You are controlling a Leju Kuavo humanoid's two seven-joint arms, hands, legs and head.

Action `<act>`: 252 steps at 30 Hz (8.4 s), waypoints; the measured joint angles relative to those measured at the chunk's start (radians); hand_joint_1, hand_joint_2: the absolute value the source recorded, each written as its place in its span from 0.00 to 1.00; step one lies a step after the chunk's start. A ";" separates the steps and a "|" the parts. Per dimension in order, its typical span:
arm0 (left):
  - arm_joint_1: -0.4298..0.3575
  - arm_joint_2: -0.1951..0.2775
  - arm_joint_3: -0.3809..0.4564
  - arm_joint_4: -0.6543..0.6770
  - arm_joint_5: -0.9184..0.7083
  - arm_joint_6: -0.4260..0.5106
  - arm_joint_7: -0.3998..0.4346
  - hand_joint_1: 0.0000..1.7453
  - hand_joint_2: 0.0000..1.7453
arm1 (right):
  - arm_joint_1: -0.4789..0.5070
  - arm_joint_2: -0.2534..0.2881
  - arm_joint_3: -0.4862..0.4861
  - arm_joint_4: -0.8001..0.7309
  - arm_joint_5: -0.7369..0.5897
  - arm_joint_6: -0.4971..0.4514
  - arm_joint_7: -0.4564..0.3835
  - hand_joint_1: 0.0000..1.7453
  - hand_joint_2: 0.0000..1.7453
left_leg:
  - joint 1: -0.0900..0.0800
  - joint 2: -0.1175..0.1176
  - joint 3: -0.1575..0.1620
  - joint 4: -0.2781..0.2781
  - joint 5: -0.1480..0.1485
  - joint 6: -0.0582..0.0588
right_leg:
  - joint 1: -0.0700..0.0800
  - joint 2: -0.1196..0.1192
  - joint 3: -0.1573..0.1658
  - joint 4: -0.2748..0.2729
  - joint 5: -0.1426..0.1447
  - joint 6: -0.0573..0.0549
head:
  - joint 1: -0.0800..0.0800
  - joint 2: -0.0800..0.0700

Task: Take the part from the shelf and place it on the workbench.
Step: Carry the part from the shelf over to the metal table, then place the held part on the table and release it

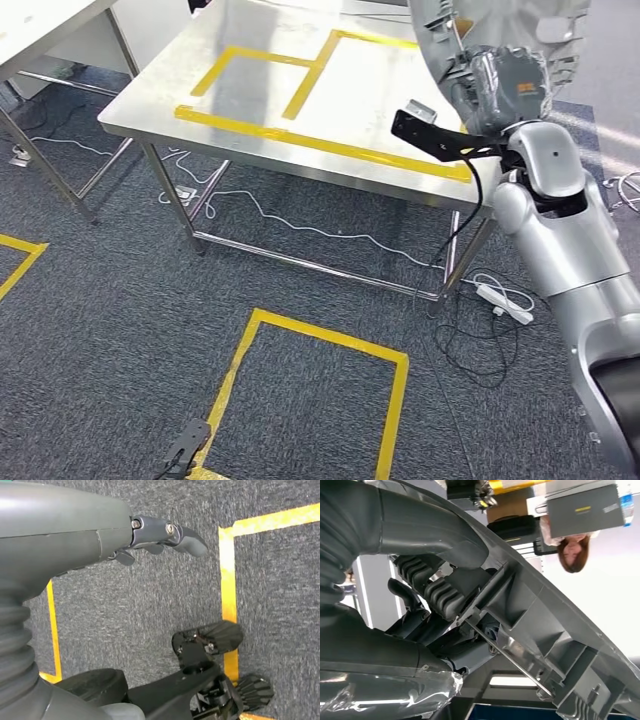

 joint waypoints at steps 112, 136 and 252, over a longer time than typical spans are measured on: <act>0.014 0.006 -0.001 0.000 -0.024 -0.016 0.019 0.00 1.00 | 0.134 0.120 0.089 0.119 0.044 -0.036 0.009 1.00 1.00 | -0.005 0.012 0.055 -0.074 0.009 0.011 | 0.025 -0.074 0.054 -0.047 -0.021 -0.017 | -0.021 0.000; -0.026 0.007 -0.026 0.000 -0.064 -0.042 0.032 0.00 1.00 | -0.029 0.123 0.023 0.587 0.113 -0.138 -0.103 1.00 1.00 | -0.012 0.012 0.053 -0.070 0.017 0.006 | 0.016 -0.075 0.055 -0.048 -0.008 -0.013 | -0.020 0.000; -0.026 0.008 -0.046 0.000 -0.053 -0.046 0.024 0.00 0.00 | 0.047 0.216 0.259 0.323 0.076 -0.108 -0.210 0.00 0.00 | 0.006 0.023 0.043 -0.039 0.015 0.009 | -0.006 -0.081 0.086 0.002 -0.055 0.041 | -0.011 0.000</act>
